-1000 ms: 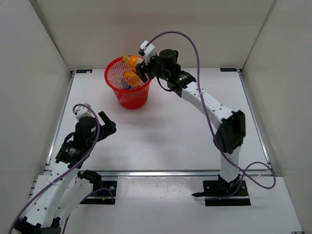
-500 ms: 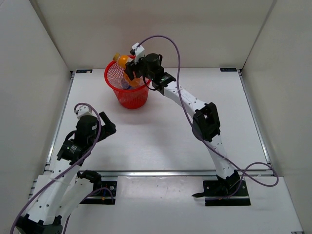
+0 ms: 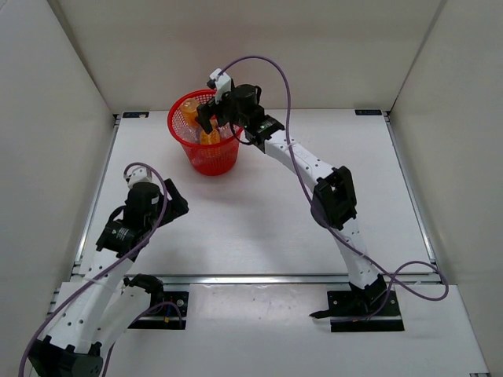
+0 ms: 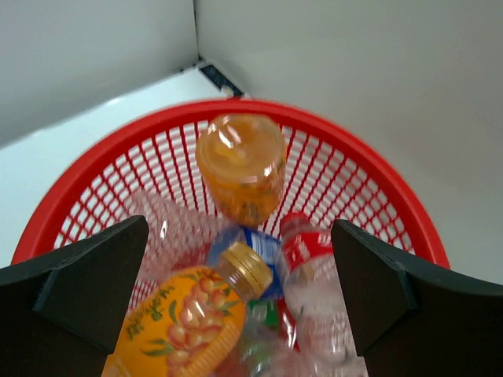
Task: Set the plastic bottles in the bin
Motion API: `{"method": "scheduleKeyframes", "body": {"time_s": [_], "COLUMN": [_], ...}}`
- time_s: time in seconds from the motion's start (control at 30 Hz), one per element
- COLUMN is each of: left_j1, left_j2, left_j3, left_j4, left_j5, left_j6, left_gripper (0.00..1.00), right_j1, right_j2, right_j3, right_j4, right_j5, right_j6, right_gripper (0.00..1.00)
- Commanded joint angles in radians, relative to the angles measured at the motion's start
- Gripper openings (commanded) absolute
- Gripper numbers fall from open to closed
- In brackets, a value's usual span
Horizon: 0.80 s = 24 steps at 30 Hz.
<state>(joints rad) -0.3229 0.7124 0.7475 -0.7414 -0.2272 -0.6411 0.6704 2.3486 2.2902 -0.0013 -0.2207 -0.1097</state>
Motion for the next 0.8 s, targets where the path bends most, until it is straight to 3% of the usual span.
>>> {"method": "scheduleKeyframes", "body": {"time_s": [0.0, 0.07, 0.17, 0.33, 0.5, 0.63, 0.77], "left_j1": [0.005, 0.014, 0.027, 0.038, 0.036, 0.028, -0.005], "left_j2": [0.033, 0.059, 0.090, 0.091, 0.075, 0.038, -0.020], "left_j3": [0.053, 0.071, 0.101, 0.112, 0.121, 0.144, 0.135], "left_j4": [-0.015, -0.038, -0.081, -0.133, -0.176, -0.185, -0.177], "left_j5": [-0.035, -0.058, -0.072, -0.093, -0.118, -0.130, -0.139], "left_j6": [0.008, 0.004, -0.008, -0.019, -0.011, -0.003, -0.046], "left_gripper": [0.99, 0.98, 0.98, 0.99, 0.98, 0.99, 0.99], "right_j1": [-0.020, -0.040, -0.093, -0.337, -0.503, -0.549, -0.627], "right_j2": [-0.187, -0.271, -0.463, -0.779, -1.069, -1.257, -1.379], "right_j3": [-0.018, -0.075, -0.291, -0.634, -0.931, -1.101, -1.199], "right_j4": [-0.090, -0.191, -0.342, -0.596, -0.785, -0.801, -0.758], "right_j5": [0.027, 0.064, 0.081, 0.004, 0.163, 0.245, 0.139], "right_j6": [-0.004, 0.017, 0.069, 0.251, 0.291, 0.234, 0.208], "right_gripper": [0.99, 0.99, 0.99, 0.99, 0.99, 0.99, 0.99]}}
